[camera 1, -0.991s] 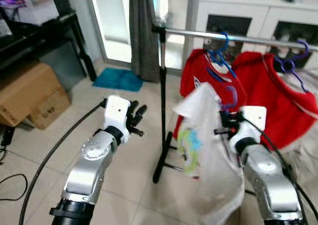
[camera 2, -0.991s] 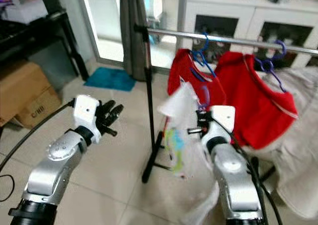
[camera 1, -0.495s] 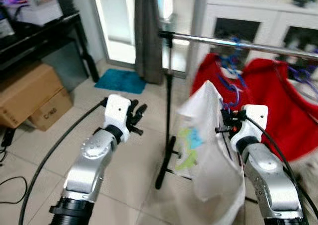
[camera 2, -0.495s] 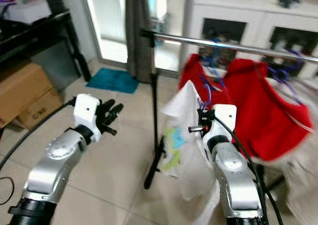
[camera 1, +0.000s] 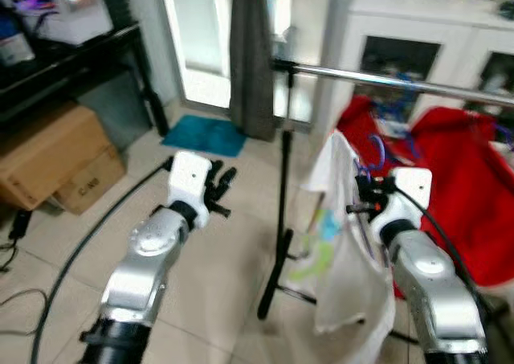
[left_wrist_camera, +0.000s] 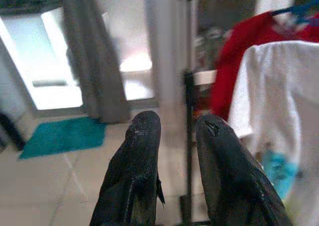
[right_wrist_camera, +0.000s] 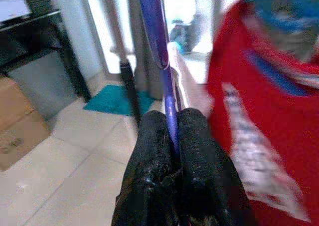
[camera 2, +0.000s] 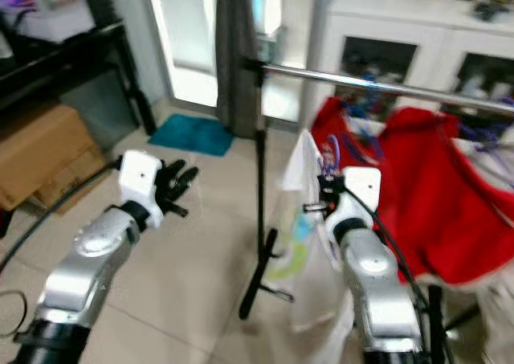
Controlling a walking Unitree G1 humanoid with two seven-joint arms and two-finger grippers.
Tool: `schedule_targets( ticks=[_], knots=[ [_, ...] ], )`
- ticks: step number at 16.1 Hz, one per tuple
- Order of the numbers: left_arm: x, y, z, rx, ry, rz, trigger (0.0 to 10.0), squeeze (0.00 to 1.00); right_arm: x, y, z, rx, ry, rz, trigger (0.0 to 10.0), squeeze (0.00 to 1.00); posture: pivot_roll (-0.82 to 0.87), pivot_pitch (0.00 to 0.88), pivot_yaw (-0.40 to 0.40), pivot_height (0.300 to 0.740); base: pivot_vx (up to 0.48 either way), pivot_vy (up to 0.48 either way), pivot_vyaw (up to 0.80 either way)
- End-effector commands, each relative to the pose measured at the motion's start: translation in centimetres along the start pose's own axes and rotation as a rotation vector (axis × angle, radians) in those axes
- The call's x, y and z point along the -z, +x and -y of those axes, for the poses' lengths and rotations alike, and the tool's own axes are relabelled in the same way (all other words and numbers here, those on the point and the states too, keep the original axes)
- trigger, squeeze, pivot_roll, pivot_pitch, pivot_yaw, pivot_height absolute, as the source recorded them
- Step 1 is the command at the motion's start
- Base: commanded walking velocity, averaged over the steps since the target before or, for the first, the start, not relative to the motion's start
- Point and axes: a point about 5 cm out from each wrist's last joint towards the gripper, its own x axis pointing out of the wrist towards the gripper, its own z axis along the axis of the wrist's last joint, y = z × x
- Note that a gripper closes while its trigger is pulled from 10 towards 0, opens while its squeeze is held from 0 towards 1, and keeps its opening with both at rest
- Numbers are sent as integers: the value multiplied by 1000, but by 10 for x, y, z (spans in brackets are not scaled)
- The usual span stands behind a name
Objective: Hang hanger
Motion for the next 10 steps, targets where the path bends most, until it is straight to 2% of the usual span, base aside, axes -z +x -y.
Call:
schedule_targets(
  ticks=[1, 3, 4, 10],
  knots=[
    [-4, 2, 0, 0, -1, 10, 10000, 0, -12, 2, 0, -1, -24, 48, 10000, 0, -63, 0, 23, 740, 296, 0, 0],
    [-4, 2, 0, -2, -2, 10, 10000, 0, -13, 3, 0, -6, -7, 50, 10000, 0, -63, 0, 19, 740, 298, 0, 0],
    [-4, 2, 0, -3, -2, 10, 10000, 0, -14, 3, -1, -13, -8, 52, 10000, 0, -63, 0, 19, 740, 296, 0, -800],
    [-3, 2, 1, -10, -4, 12, 10000, 0, -16, 5, -2, -20, -23, 60, 10000, 0, -60, 0, 9, 740, 300, 0, 0]
  ],
)
